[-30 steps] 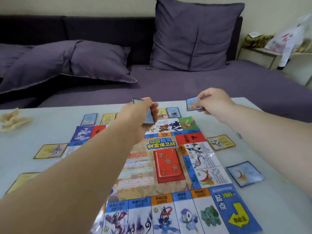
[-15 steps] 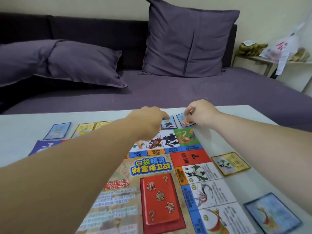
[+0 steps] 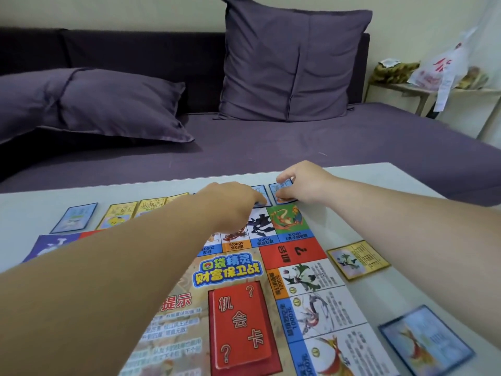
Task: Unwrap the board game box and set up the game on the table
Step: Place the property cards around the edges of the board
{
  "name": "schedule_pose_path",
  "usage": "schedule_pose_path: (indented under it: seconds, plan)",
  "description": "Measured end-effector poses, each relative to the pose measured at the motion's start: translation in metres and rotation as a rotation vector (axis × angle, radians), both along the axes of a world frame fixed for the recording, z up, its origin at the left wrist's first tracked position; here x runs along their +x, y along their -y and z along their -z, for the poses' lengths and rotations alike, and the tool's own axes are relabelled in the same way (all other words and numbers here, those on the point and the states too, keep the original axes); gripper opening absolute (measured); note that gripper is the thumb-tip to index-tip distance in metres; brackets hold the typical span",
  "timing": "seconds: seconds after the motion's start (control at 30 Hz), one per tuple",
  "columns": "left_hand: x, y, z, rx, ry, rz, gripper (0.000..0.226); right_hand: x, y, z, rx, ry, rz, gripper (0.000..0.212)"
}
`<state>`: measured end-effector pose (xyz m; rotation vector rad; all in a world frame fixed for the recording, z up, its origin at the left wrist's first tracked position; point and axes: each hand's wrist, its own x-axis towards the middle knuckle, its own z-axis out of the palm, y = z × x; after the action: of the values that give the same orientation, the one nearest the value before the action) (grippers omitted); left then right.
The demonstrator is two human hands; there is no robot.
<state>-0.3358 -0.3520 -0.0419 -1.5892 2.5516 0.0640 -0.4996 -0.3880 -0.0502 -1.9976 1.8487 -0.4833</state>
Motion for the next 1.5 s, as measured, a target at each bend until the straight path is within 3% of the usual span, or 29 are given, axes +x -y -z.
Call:
schedule_pose_path:
  seconds: [0.13, 0.4, 0.53, 0.6, 0.7, 0.83, 0.97, 1.1, 1.23, 1.37, 1.5]
  plan:
    - [-0.001, 0.001, -0.001, 0.027, -0.011, -0.012, 0.068, 0.002, -0.001, -0.001, 0.005, -0.067, -0.009, 0.058]
    - [-0.003, 0.001, 0.000, 0.042, -0.017, -0.013, 0.066, 0.003, 0.001, -0.001, 0.015, -0.107, -0.022, 0.059]
    - [-0.003, -0.004, -0.012, 0.005, -0.168, -0.046, 0.065, 0.000, -0.001, -0.006, -0.064, -0.066, -0.017, 0.060]
    - [-0.001, -0.007, -0.024, -0.009, -0.353, -0.097, 0.061, -0.003, -0.007, -0.016, -0.119, 0.013, 0.009, 0.056]
    - [0.004, -0.022, -0.045, 0.106, -0.898, -0.242, 0.044, -0.002, -0.029, -0.040, -0.160, 0.150, 0.018, 0.046]
    - [0.011, -0.082, -0.073, 0.560, -1.728, -0.516, 0.028, 0.013, -0.089, -0.076, -0.124, 0.409, -0.037, 0.025]
    - [0.024, -0.151, -0.081, 0.833, -2.037, -0.559, 0.033, 0.026, -0.162, -0.088, -0.050, 0.626, -0.059, 0.023]
    - [0.032, -0.215, -0.082, 0.906, -2.171, -0.553, 0.039, 0.038, -0.236, -0.089, 0.044, 0.863, -0.018, 0.024]
    - [0.037, -0.274, -0.086, 0.932, -2.209, -0.559, 0.040, 0.050, -0.299, -0.079, 0.085, 0.905, -0.039, 0.028]
    - [0.042, -0.316, -0.084, 0.868, -2.124, -0.616, 0.050, 0.058, -0.342, -0.075, 0.092, 0.987, 0.022, 0.028]
    - [0.042, -0.351, -0.078, 0.843, -2.009, -0.632, 0.054, 0.065, -0.371, -0.068, 0.162, 0.949, 0.035, 0.041]
